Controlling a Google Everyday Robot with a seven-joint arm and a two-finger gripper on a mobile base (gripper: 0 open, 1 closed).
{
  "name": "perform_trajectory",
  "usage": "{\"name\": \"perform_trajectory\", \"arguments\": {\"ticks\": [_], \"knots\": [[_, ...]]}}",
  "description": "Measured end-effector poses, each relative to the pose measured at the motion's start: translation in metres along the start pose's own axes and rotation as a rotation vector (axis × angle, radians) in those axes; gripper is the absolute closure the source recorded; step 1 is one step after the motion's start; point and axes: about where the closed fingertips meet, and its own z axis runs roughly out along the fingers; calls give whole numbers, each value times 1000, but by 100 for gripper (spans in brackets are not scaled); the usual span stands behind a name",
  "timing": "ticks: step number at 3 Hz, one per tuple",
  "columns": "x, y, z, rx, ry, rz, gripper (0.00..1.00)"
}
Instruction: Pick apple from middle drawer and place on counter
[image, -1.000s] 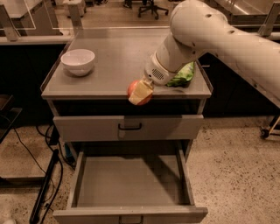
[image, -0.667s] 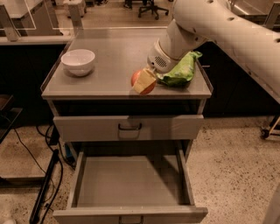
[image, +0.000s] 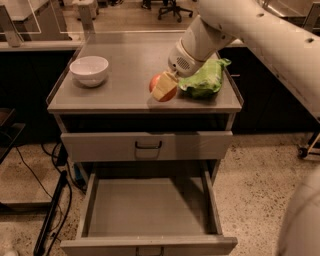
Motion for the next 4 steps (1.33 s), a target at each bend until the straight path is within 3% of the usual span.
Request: {"name": "perform_trajectory", "arguments": {"ticks": [1,2,4], "knots": [[-22,-39,1,-48,-30,10,100],[-24,-42,3,-56,-34,12,100],[-41,-61,34,-127,-45,21,100]]}}
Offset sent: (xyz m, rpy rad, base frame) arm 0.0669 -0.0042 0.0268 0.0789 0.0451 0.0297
